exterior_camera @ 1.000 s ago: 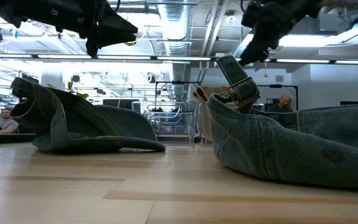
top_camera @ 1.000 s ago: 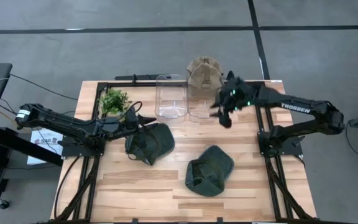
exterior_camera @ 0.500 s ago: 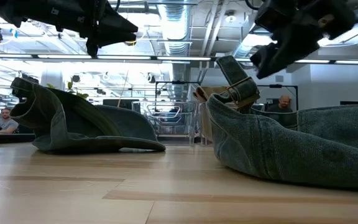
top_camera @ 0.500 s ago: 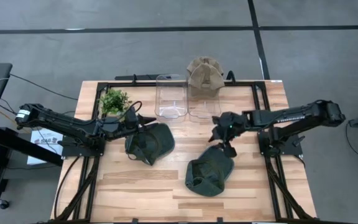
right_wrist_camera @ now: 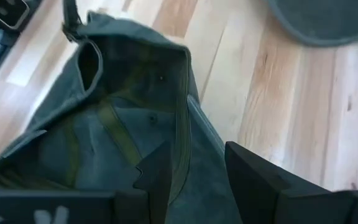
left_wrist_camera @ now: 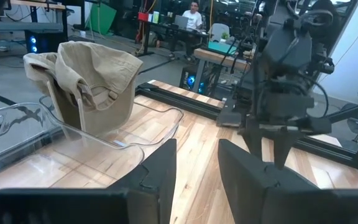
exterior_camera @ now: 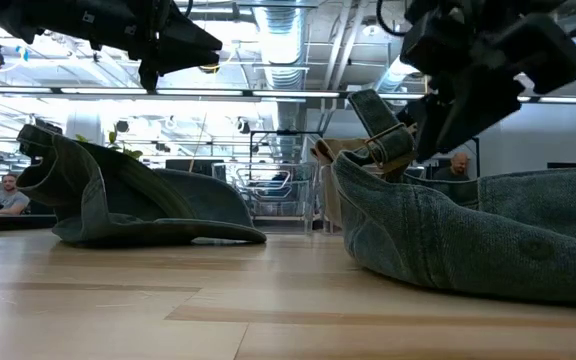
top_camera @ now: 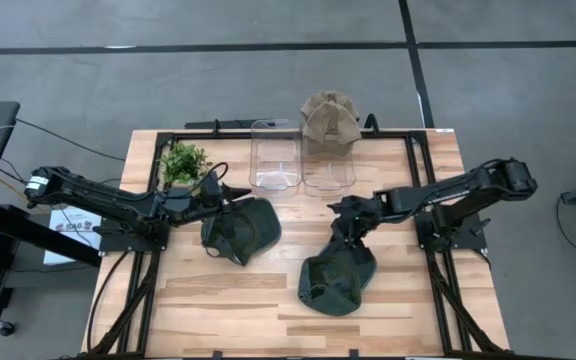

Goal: Pick & Place hat
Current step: Put the right black cap into the left transparent bin

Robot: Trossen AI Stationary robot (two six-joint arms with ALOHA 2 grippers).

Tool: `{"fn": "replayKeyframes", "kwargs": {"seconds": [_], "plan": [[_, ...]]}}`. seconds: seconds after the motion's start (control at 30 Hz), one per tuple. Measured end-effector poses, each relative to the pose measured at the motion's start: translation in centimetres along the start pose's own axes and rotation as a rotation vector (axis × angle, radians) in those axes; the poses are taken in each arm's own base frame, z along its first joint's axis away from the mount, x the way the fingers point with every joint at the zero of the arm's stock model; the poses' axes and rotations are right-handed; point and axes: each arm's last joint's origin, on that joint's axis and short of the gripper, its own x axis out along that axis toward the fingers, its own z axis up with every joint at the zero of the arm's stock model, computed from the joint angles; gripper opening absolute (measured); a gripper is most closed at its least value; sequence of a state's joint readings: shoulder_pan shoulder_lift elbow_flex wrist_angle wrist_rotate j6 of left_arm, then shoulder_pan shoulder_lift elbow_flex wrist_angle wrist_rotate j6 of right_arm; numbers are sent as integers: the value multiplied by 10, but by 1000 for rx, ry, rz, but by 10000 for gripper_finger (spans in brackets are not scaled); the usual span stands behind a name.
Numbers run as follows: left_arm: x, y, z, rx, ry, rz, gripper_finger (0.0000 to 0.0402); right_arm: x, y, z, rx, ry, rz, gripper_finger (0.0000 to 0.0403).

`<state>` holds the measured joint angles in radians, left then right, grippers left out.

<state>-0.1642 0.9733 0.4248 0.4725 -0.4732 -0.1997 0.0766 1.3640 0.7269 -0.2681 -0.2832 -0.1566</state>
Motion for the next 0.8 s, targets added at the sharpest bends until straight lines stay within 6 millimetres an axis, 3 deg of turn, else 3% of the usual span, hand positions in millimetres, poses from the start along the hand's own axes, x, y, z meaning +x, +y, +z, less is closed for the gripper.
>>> {"fn": "replayKeyframes", "kwargs": {"seconds": [0.43, 0.8], "plan": [[0, 0, 0, 0, 0, 0, 116, 29, -7, -11, 29, 98, 16, 135], [0, 0, 0, 0, 0, 1, 116, 26, -7, -5, -8, 40, 6, 134]]}}
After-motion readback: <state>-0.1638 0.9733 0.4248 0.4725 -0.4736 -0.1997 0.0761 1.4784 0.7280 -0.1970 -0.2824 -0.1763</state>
